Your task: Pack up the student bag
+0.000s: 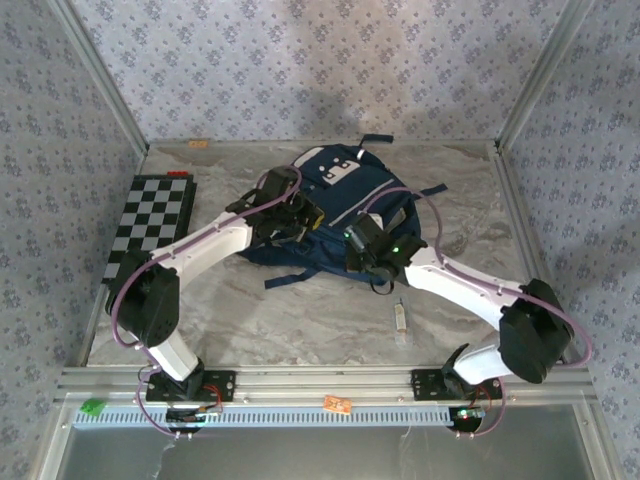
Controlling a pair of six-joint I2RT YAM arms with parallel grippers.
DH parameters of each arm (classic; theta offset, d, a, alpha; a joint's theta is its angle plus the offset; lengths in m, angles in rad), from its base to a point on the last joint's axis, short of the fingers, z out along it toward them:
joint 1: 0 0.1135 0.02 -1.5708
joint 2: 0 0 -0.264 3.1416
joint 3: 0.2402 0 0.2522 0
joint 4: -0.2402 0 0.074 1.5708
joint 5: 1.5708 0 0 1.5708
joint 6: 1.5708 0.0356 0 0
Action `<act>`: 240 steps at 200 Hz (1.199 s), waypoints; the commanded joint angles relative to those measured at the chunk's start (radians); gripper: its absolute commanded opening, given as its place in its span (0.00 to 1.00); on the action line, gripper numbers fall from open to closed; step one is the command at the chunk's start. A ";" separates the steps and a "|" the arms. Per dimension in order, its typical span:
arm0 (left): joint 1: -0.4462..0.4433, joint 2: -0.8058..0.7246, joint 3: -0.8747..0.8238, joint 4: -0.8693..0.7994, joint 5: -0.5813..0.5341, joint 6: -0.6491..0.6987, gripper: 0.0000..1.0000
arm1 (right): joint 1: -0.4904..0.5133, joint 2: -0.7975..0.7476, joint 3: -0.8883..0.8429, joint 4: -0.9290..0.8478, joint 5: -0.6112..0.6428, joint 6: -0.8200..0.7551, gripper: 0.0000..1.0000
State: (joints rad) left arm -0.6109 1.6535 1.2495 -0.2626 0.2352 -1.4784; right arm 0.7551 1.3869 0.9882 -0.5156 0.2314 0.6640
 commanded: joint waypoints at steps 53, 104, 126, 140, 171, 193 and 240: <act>0.045 0.071 0.080 -0.011 0.153 0.177 0.28 | -0.042 0.005 -0.022 0.048 -0.172 -0.201 0.00; 0.012 -0.179 -0.306 0.128 0.053 0.031 0.50 | -0.063 -0.001 -0.084 0.118 -0.231 -0.178 0.00; -0.049 -0.183 -0.397 0.272 -0.013 -0.090 0.50 | -0.069 0.007 -0.093 0.140 -0.235 -0.180 0.00; -0.073 -0.138 -0.381 0.343 -0.030 -0.103 0.51 | -0.068 0.014 -0.088 0.138 -0.233 -0.181 0.00; -0.108 -0.050 -0.316 0.401 -0.056 -0.133 0.51 | -0.071 0.015 -0.088 0.141 -0.231 -0.181 0.00; -0.131 -0.004 -0.282 0.390 -0.090 -0.151 0.49 | -0.071 0.011 -0.089 0.145 -0.224 -0.179 0.00; -0.151 0.053 -0.299 0.456 -0.226 -0.227 0.24 | -0.073 0.022 -0.079 0.146 -0.212 -0.182 0.00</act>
State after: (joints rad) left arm -0.7601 1.6764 0.9226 0.1341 0.1299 -1.6436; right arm 0.6800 1.4021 0.9016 -0.3828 0.0223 0.5026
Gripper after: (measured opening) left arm 0.301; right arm 0.051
